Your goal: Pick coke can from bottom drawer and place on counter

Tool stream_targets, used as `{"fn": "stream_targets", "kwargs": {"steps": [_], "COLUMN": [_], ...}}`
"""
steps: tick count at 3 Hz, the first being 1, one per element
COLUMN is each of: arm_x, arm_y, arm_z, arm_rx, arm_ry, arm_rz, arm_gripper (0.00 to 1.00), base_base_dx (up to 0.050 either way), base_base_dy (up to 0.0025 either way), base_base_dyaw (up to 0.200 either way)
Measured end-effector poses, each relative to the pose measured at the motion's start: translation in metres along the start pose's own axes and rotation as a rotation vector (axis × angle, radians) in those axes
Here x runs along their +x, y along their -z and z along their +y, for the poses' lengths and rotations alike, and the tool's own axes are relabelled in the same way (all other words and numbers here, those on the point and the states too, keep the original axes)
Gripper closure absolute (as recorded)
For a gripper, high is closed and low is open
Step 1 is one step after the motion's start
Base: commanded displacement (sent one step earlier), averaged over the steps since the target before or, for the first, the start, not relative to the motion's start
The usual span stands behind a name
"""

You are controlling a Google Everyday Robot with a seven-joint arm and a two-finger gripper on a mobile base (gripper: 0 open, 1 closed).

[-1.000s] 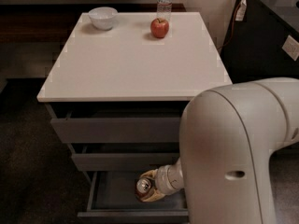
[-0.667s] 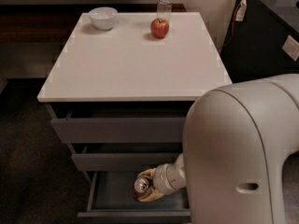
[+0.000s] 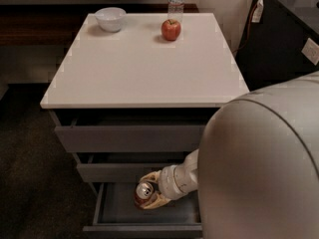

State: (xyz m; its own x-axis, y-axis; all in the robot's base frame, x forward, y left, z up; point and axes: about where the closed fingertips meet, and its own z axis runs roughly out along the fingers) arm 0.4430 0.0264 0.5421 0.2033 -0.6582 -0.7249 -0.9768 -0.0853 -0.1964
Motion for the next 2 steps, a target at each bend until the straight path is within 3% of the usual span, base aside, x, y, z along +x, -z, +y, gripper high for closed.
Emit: {"fn": "stream_targets", "kwargs": {"steps": [2], "arm_x": [-0.024], "arm_y": [0.028], "arm_z": [-0.012], "arm_rx": [0.030], "arm_ry": [0.019], "arm_rz": [-0.058], "arm_gripper": [1.00], "base_base_dx": [0.000], "base_base_dy": [0.00000], "base_base_dyaw": [0.000]}}
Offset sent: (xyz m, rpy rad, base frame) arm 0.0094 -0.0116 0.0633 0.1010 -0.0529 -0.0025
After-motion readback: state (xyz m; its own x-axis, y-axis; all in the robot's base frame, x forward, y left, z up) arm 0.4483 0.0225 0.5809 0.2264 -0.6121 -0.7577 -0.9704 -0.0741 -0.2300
